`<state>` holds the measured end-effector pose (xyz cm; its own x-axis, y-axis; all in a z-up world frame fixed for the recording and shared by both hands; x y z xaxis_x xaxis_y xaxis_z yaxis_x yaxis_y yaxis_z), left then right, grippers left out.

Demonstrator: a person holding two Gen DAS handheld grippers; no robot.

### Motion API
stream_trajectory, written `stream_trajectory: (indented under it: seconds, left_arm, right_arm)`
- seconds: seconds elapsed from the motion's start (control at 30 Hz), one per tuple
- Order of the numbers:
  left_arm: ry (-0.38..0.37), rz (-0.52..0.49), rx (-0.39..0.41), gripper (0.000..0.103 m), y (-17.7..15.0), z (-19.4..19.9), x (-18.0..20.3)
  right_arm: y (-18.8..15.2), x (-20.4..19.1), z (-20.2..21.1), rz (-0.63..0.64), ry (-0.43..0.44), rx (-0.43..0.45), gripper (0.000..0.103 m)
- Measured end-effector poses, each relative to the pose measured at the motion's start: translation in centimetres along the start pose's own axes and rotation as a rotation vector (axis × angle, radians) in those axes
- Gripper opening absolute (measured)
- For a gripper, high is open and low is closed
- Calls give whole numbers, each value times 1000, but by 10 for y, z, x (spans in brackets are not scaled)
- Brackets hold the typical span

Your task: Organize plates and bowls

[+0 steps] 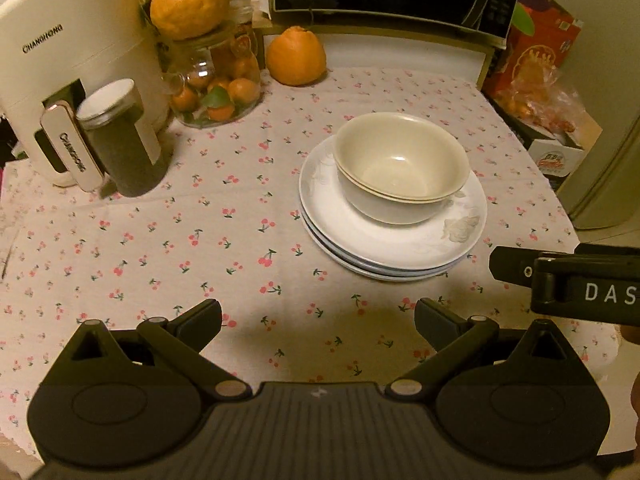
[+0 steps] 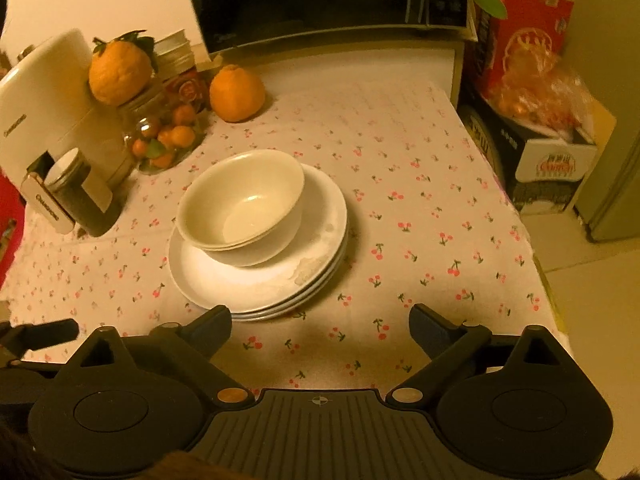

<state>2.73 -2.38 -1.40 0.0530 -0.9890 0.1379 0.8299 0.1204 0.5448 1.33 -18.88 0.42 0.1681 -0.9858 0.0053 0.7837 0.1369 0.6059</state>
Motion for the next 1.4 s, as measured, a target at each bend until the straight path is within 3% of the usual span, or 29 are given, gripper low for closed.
stream_trajectory:
  seconds: [0.43,1.4]
  left_arm:
    - [21,48,-7,103,-3,3,-3]
    - [50,34,-9,103,-5,1,-3]
  right_arm:
    - [-2,-7,-2,40,-5,-17,97]
    - [-3,-8,-4,40,0,-33,97]
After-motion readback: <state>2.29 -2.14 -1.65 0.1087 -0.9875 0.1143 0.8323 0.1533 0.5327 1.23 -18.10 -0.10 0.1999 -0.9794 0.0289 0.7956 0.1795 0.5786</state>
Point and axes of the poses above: each gripper's, at about its wrist camera, not at the fingertips, and z roughly against the way its jaws point, x to its right, y to its top, the point moved 1 cm from there along -z, roughly the way its jaws point, and after that the axes turned 14 degrees about z, right-handed, at the moved point
